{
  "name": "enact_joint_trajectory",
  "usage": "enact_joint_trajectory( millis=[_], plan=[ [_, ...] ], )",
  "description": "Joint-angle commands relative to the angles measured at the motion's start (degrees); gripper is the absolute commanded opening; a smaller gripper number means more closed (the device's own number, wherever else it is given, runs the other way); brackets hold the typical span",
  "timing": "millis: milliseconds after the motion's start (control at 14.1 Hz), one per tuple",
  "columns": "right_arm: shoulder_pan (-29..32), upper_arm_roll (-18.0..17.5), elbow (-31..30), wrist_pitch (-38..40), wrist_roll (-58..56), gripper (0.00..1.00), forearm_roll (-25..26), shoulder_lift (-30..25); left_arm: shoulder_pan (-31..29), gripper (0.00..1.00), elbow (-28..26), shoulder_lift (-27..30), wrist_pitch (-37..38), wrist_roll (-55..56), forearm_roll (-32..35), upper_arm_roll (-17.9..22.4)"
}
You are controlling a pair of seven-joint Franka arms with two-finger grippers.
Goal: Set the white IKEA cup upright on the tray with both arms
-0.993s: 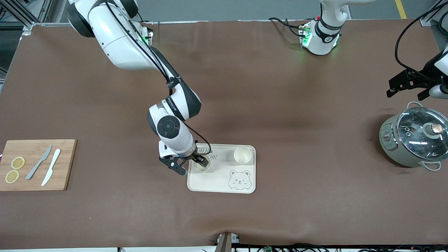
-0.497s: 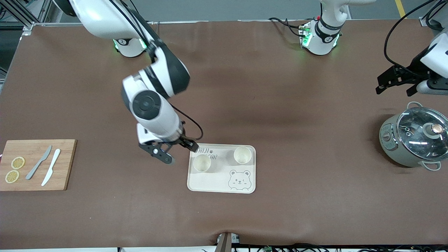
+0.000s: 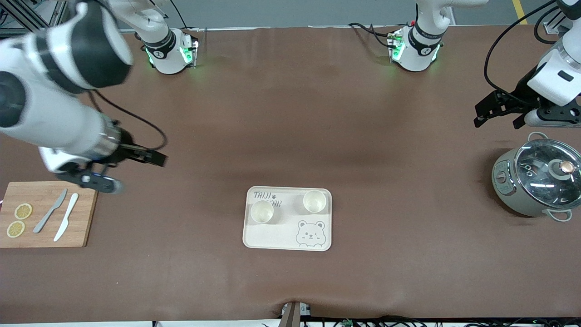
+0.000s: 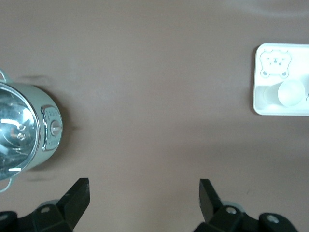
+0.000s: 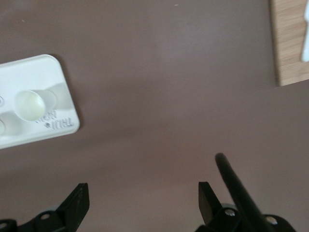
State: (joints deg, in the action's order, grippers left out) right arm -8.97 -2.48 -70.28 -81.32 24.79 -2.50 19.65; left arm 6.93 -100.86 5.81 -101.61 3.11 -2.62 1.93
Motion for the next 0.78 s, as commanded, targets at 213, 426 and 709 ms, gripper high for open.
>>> enact_joint_trajectory(
  millis=[213, 426, 709],
  plan=[
    [11.77, -0.77, -2.84, 3.45, -18.53, 1.00, 1.71, -5.41, -0.42, 1.00, -0.30, -0.62, -1.66, 0.58, 1.47, 0.09],
    [14.76, -0.86, -3.55, 1.87, -21.01, 1.00, 3.55, -5.41, -0.60, 1.00, -0.48, -1.06, -1.66, -0.13, 2.35, 0.18],
    [16.09, -0.86, -12.23, -6.56, -24.00, 1.00, 3.55, -9.36, -0.69, 1.00, -0.22, -1.41, -1.74, -0.21, 2.62, 0.18]
  ],
)
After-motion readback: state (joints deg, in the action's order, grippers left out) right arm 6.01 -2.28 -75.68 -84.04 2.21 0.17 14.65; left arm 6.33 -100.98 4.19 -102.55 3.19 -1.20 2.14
